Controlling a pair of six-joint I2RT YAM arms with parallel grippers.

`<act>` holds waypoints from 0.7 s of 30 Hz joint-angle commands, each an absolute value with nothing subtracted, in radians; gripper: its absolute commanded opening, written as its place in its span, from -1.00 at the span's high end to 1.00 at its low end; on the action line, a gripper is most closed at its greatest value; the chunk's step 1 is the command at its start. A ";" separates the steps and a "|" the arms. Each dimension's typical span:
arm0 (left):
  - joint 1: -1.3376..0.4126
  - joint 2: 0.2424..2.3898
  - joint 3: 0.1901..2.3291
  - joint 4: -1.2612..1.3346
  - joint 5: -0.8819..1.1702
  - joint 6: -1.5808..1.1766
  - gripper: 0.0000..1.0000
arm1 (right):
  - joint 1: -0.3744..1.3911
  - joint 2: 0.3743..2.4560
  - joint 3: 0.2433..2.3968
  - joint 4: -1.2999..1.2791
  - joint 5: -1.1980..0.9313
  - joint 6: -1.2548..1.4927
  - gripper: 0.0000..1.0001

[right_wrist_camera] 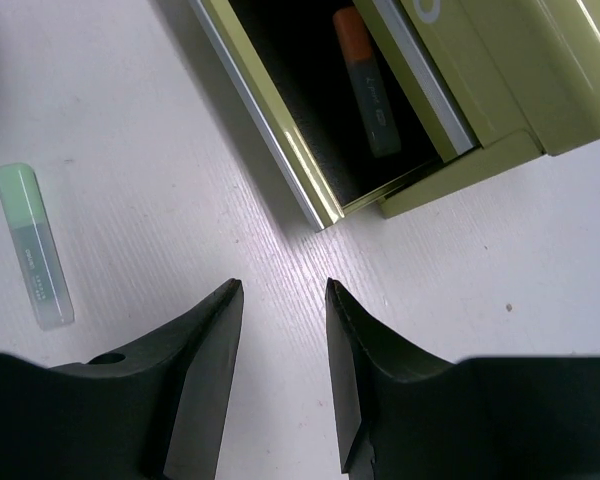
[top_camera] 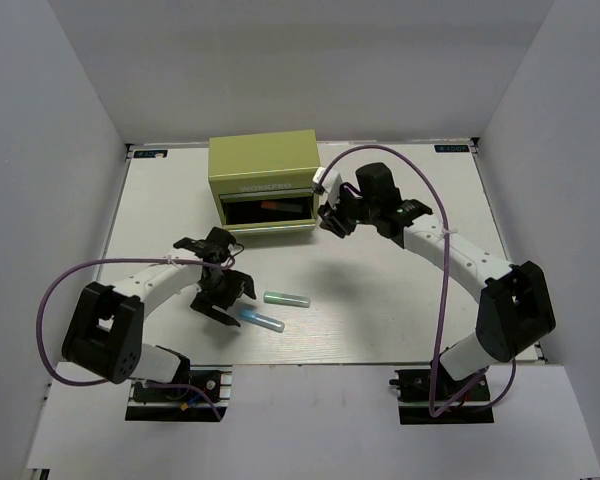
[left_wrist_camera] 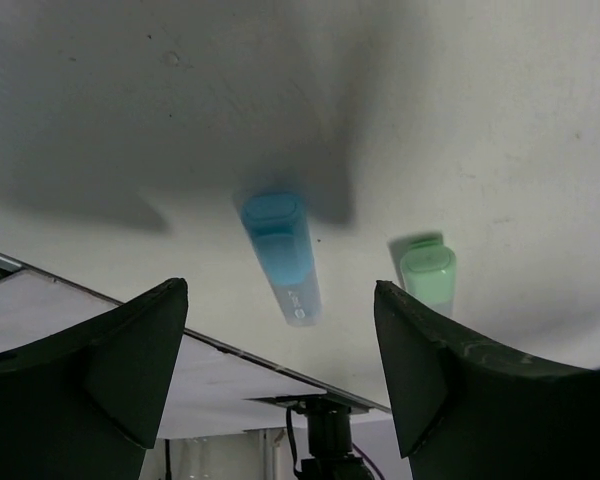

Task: Sort the stationery into containers
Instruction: Pick up the pen from the center of the board.

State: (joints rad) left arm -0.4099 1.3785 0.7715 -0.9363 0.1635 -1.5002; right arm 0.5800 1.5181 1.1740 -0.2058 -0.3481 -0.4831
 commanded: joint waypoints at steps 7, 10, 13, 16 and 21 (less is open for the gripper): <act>-0.468 1.463 0.793 -0.844 0.101 -1.508 -0.54 | 0.563 1.479 1.173 -0.183 -0.370 -0.459 0.10; -0.480 1.451 0.761 -0.796 0.049 -1.531 -0.47 | 0.557 1.479 1.175 -0.192 -0.374 -0.459 0.10; -0.489 1.431 0.732 -0.764 -0.014 -1.543 -0.32 | 0.554 1.477 1.178 -0.193 -0.379 -0.460 0.10; -0.489 1.446 0.721 -0.775 -0.014 -1.543 -0.24 | 0.549 1.476 1.181 -0.198 -0.382 -0.457 0.10; -0.499 1.520 0.721 -0.808 0.009 -1.519 -0.15 | 0.543 1.476 1.183 -0.201 -0.394 -0.457 0.10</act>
State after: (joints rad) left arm -0.4877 1.4742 0.7383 -0.8047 0.0486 -1.5295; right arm 0.5499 1.5169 1.1732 -0.2077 -0.3683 -0.4732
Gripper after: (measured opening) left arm 0.588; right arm 0.449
